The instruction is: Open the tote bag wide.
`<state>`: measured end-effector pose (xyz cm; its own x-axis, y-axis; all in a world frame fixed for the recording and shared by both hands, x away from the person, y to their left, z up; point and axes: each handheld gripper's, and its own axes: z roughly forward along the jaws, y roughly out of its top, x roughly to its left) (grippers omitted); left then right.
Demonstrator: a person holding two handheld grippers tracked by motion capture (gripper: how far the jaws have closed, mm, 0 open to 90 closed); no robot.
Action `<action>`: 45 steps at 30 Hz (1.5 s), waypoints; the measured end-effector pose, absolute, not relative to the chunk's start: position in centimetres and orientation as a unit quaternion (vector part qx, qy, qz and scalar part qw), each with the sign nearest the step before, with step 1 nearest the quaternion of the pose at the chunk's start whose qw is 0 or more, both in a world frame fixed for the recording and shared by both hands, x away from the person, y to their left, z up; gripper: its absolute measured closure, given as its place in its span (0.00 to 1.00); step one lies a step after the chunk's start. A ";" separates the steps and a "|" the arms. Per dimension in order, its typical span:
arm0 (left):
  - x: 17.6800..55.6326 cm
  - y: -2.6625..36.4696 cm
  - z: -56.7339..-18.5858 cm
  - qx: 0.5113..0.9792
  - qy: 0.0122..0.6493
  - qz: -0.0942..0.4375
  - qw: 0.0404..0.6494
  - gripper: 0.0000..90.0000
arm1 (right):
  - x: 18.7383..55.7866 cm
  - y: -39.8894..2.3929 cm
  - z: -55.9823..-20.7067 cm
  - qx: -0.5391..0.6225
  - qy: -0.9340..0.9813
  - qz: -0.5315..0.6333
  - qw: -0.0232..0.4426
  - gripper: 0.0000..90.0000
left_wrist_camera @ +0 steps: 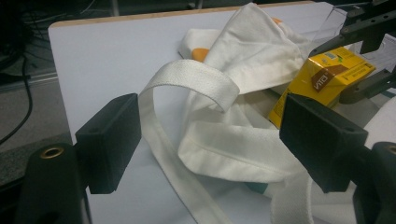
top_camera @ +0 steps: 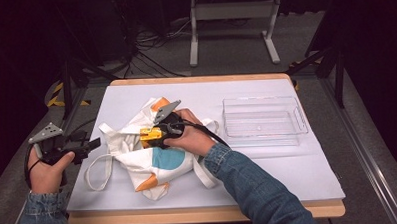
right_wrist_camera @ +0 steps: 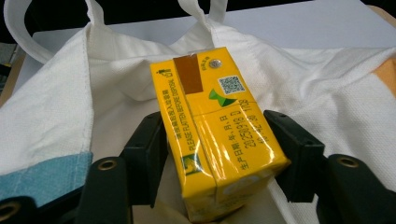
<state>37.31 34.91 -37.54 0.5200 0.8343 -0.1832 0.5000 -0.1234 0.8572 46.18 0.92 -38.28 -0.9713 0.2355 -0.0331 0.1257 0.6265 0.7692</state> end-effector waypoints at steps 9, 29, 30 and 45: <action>37.3 34.9 -37.6 0.729 0.458 0.174 0.479 0.24 | 46.2 0.7 -37.9 0.082 0.905 0.412 0.065 0.57; 37.3 35.0 -37.6 0.726 0.463 0.174 0.478 0.24 | 45.8 0.2 -34.9 0.071 0.900 0.424 0.067 0.57; 37.3 35.0 -37.6 0.726 0.463 0.173 0.478 0.24 | 45.7 0.1 -34.2 0.069 0.900 0.425 0.067 0.57; 37.3 35.1 -37.6 0.726 0.463 0.173 0.478 0.24 | 45.4 -1.9 -30.3 0.055 0.892 0.443 0.073 0.57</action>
